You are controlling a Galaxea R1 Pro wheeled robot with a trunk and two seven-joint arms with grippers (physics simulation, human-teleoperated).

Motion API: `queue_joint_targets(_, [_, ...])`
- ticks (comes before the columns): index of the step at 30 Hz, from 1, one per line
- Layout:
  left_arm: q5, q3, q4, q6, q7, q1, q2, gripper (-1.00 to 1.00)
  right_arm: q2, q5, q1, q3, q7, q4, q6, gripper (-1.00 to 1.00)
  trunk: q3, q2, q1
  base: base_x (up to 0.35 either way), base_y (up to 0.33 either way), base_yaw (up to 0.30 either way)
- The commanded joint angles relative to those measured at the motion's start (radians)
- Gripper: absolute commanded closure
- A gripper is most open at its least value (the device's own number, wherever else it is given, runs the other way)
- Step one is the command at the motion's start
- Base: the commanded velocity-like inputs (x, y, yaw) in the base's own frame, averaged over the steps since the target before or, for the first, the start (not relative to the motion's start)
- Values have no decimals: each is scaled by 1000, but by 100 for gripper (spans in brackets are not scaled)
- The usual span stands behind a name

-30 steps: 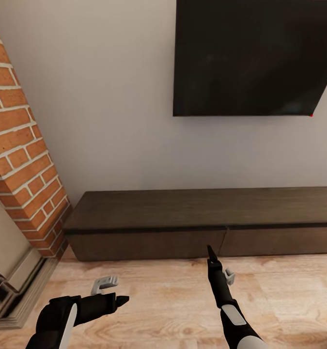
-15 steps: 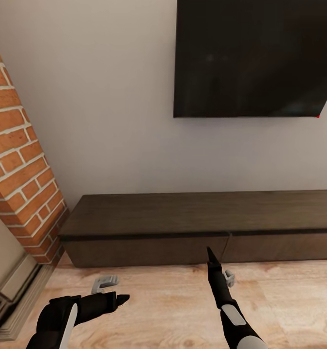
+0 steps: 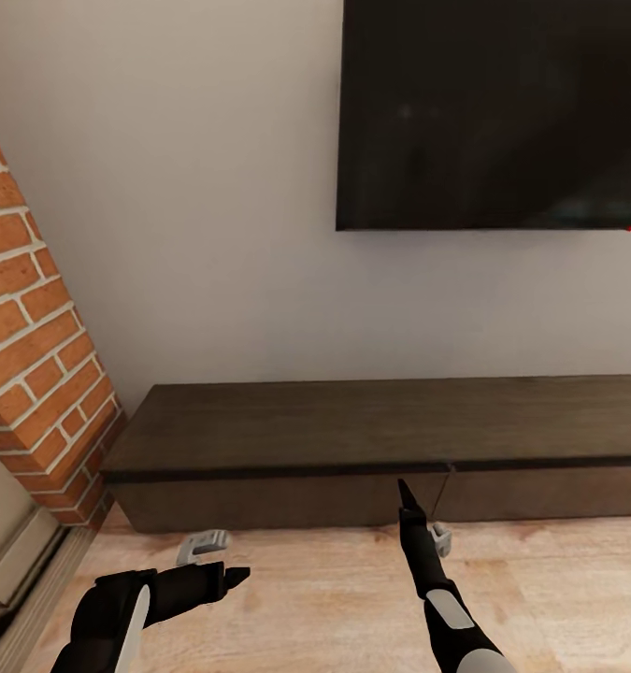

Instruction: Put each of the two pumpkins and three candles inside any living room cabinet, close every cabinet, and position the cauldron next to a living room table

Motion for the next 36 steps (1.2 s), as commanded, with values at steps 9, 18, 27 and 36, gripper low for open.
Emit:
queue_joint_targets(9, [-2, 6, -1, 6, -11, -1, -1, -100, 0, -6, -1, -1, 2, 1, -1, -100, -1, 0, 0, 79, 0, 0])
queue_joint_targets(18, [-2, 9, -1, 8, -12, -1, -1, -100, 0, -6, -1, -1, -20, 2, -1, -100, -1, 0, 0, 2, 0, 0])
queue_joint_targets(27, [-2, 14, -1, 9, -12, -1, -1, -100, 0, -5, -1, -1, -24, 6, -1, -100, -7, -14, 8, 0, 0, 0])
queue_joint_targets(36, [-2, 9, -1, 9, -10, -1, -2, -100, 0, -5, -1, 0, -23, 7, -2, -100, -35, -77, 42, 0, 0, 0])
